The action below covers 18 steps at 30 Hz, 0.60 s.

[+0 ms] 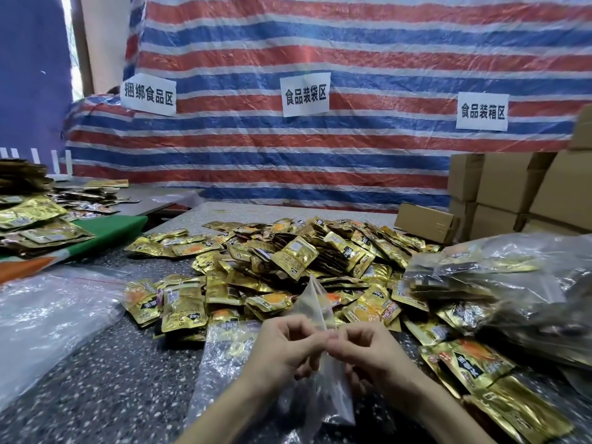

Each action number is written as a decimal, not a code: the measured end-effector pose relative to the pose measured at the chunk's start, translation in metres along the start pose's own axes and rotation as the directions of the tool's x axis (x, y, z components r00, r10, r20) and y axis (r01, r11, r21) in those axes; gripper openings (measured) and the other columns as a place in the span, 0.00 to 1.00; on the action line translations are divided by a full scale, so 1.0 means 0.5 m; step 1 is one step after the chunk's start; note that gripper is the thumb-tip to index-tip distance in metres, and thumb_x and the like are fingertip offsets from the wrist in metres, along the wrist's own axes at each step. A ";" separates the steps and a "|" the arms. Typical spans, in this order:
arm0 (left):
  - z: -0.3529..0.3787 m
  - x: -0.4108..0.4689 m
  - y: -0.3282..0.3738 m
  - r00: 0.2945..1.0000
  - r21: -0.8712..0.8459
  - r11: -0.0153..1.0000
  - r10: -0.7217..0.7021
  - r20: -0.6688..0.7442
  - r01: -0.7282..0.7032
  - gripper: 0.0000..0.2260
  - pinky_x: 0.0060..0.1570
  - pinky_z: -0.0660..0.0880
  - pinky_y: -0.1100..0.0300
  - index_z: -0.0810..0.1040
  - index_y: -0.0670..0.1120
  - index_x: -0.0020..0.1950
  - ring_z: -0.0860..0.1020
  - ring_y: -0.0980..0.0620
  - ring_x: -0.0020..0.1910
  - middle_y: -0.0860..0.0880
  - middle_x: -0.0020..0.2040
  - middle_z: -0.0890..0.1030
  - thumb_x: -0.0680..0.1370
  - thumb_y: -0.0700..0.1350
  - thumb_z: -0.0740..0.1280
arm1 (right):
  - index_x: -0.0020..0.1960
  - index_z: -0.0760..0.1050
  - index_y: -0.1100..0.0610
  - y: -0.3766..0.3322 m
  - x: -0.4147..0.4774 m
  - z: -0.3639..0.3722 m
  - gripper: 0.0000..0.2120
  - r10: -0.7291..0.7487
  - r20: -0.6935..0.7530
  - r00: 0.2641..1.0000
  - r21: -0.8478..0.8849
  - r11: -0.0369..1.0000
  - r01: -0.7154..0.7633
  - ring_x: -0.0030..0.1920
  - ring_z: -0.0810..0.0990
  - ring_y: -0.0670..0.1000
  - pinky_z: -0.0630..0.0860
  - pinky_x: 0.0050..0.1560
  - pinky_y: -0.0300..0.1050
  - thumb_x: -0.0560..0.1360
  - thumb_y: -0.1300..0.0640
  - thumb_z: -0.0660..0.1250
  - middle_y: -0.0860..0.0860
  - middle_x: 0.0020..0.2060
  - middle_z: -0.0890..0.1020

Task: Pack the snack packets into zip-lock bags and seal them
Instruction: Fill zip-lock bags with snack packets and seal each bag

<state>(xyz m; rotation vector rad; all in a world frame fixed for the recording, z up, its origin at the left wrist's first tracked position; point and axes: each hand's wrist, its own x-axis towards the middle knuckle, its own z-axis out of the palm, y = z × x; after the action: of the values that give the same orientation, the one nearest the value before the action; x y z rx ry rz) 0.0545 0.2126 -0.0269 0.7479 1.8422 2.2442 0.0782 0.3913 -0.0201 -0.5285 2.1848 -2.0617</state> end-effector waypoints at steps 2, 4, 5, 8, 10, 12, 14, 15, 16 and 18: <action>-0.001 0.002 -0.002 1.000 0.011 1.000 -0.001 -0.003 0.001 0.16 0.22 0.63 0.64 0.78 0.47 0.29 0.68 0.53 0.21 0.46 0.24 0.74 0.65 0.54 0.80 | 0.35 0.79 0.63 0.000 0.000 0.005 0.19 -0.013 0.041 0.999 -0.016 1.000 0.014 0.29 0.75 0.47 0.71 0.31 0.36 0.66 0.48 0.81 0.59 0.33 0.79; -0.006 0.002 -0.001 1.000 -0.006 1.000 0.008 -0.004 -0.008 0.17 0.22 0.64 0.64 0.78 0.47 0.29 0.68 0.53 0.21 0.46 0.24 0.74 0.65 0.55 0.80 | 0.36 0.82 0.59 -0.006 0.000 0.007 0.11 -0.039 0.054 0.998 0.032 0.999 0.037 0.33 0.79 0.49 0.75 0.37 0.38 0.67 0.52 0.79 0.55 0.34 0.82; -0.009 0.001 0.002 1.000 -0.031 0.999 0.014 -0.012 -0.014 0.16 0.22 0.63 0.64 0.78 0.47 0.29 0.68 0.53 0.21 0.46 0.25 0.73 0.65 0.55 0.80 | 0.39 0.84 0.61 -0.009 0.000 0.006 0.11 -0.043 0.043 0.998 0.085 0.996 0.040 0.35 0.80 0.51 0.77 0.39 0.41 0.67 0.53 0.78 0.56 0.36 0.83; -0.023 -0.001 0.017 0.996 -0.105 0.993 0.038 -0.075 -0.046 0.16 0.22 0.63 0.64 0.73 0.47 0.28 0.66 0.54 0.21 0.48 0.25 0.70 0.62 0.51 0.79 | 0.36 0.77 0.64 -0.025 -0.006 -0.006 0.17 -0.045 -0.074 0.996 0.248 0.967 0.062 0.29 0.73 0.53 0.72 0.32 0.43 0.63 0.52 0.78 0.58 0.31 0.75; -0.033 -0.002 0.035 0.987 -0.072 0.993 0.088 -0.133 -0.098 0.15 0.23 0.63 0.65 0.72 0.47 0.26 0.65 0.53 0.21 0.49 0.24 0.69 0.64 0.45 0.78 | 0.30 0.73 0.57 -0.041 -0.014 -0.015 0.14 -0.070 -0.191 0.979 0.305 0.944 0.127 0.23 0.65 0.48 0.65 0.25 0.36 0.61 0.52 0.76 0.51 0.24 0.68; -0.046 0.000 0.060 0.966 0.055 0.985 0.174 -0.191 -0.166 0.16 0.23 0.65 0.66 0.72 0.47 0.24 0.66 0.53 0.22 0.48 0.23 0.69 0.67 0.38 0.75 | 0.29 0.71 0.54 -0.055 -0.019 -0.024 0.11 -0.087 -0.280 0.956 0.388 0.901 0.195 0.21 0.62 0.45 0.62 0.21 0.35 0.60 0.54 0.74 0.47 0.21 0.65; -0.050 0.003 0.096 0.949 0.229 0.946 0.269 -0.163 -0.229 0.12 0.24 0.67 0.66 0.74 0.47 0.24 0.68 0.54 0.23 0.48 0.23 0.72 0.66 0.39 0.71 | 0.30 0.73 0.55 -0.061 -0.023 -0.027 0.09 -0.104 -0.315 0.943 0.454 0.856 0.246 0.21 0.62 0.44 0.63 0.21 0.33 0.63 0.52 0.71 0.46 0.21 0.63; -0.049 0.006 0.115 0.946 0.288 0.923 0.301 -0.123 -0.257 0.11 0.25 0.69 0.66 0.75 0.46 0.24 0.70 0.55 0.23 0.49 0.23 0.73 0.66 0.39 0.70 | 0.32 0.75 0.57 -0.061 -0.023 -0.028 0.08 -0.102 -0.317 0.943 0.495 0.830 0.256 0.21 0.62 0.43 0.63 0.20 0.33 0.64 0.53 0.71 0.46 0.21 0.63; -0.045 0.010 0.131 0.940 0.320 0.903 0.329 -0.087 -0.286 0.11 0.26 0.71 0.65 0.76 0.46 0.26 0.71 0.55 0.23 0.49 0.23 0.74 0.68 0.39 0.71 | 0.36 0.78 0.61 -0.061 -0.024 -0.028 0.09 -0.095 -0.307 0.947 0.533 0.807 0.254 0.20 0.62 0.43 0.63 0.20 0.33 0.64 0.55 0.71 0.46 0.22 0.63; -0.035 0.024 0.156 0.917 0.360 0.865 0.395 -0.063 -0.348 0.14 0.32 0.78 0.62 0.76 0.45 0.28 0.74 0.55 0.26 0.48 0.26 0.76 0.73 0.36 0.71 | 0.49 0.81 0.64 -0.062 -0.024 -0.029 0.18 -0.070 -0.273 0.960 0.584 0.780 0.223 0.20 0.63 0.42 0.63 0.19 0.33 0.63 0.56 0.75 0.45 0.22 0.63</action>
<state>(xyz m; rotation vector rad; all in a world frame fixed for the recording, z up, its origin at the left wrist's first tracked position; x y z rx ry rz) 0.0518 0.1836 0.0486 1.1222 2.3735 2.2560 0.0908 0.4081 0.0094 -0.3963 1.4316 -2.8571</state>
